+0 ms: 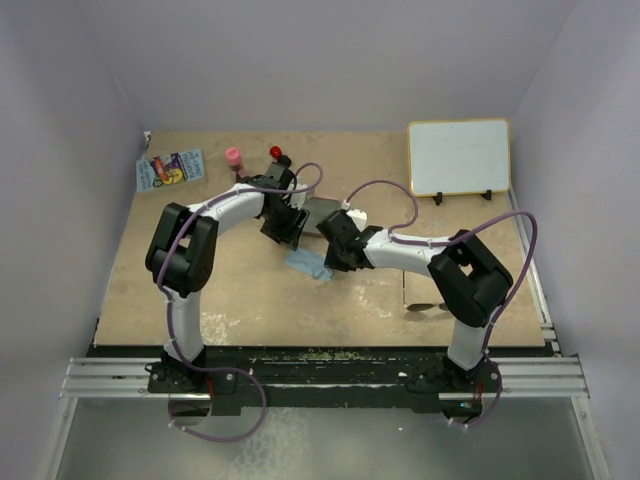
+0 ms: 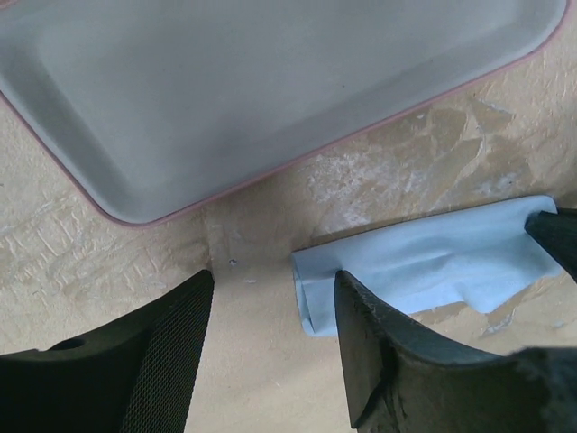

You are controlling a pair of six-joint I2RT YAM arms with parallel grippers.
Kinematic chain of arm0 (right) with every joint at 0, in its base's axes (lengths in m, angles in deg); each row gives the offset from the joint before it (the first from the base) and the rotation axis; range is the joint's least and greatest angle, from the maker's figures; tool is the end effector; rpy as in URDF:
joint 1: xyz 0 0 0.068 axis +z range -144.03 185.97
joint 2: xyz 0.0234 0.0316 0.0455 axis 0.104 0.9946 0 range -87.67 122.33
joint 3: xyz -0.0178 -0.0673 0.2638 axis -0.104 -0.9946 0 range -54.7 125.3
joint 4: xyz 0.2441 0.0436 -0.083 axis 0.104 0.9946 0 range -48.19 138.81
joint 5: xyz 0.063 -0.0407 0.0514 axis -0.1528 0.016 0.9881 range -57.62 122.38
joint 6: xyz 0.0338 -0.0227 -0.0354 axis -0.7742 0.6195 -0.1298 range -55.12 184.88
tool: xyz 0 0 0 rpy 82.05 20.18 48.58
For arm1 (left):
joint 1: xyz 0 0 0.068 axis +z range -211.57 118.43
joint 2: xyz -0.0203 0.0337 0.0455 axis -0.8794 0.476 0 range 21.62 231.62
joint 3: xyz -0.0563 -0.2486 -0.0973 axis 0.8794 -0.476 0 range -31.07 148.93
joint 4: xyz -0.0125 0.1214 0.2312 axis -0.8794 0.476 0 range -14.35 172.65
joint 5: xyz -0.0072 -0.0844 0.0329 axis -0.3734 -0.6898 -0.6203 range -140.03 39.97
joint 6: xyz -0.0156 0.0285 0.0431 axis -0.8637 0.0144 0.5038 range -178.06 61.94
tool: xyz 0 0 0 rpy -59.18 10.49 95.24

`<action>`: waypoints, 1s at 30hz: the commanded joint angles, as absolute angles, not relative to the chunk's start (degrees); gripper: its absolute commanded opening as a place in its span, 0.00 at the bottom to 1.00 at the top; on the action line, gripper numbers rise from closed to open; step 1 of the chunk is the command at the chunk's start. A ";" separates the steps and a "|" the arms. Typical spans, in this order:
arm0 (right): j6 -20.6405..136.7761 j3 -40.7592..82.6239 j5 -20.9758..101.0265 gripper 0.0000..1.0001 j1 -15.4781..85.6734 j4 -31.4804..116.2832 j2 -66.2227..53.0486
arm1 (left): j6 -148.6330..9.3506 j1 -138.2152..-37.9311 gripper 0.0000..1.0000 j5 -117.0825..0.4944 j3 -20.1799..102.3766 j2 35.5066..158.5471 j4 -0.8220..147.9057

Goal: Organize the sunglasses
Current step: Pick up the glasses cleaning cloth from the center of the board.

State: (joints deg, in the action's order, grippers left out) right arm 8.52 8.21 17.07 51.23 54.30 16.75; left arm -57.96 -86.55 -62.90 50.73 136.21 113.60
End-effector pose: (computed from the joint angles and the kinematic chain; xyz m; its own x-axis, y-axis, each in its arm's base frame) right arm 0.2691 0.2581 0.1641 -0.7949 0.3386 -0.5035 0.1551 0.9156 0.3710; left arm 0.3629 -0.1778 0.1687 -0.8549 0.4001 -0.3302 0.4797 0.8520 -0.2096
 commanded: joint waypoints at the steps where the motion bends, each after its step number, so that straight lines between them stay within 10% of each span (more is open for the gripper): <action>1: 8.79 8.84 16.12 0.00 51.07 56.69 17.65 | -59.43 -86.58 0.61 -61.39 50.72 136.46 110.20; 30: 8.90 9.38 16.99 0.00 51.11 57.02 17.63 | -58.51 -91.93 0.57 -59.52 49.90 138.57 112.51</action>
State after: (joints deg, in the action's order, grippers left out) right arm 8.55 8.63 17.14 51.23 54.65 16.99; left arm -59.34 -92.34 -59.64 50.84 136.95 110.50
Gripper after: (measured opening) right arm 0.004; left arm 0.572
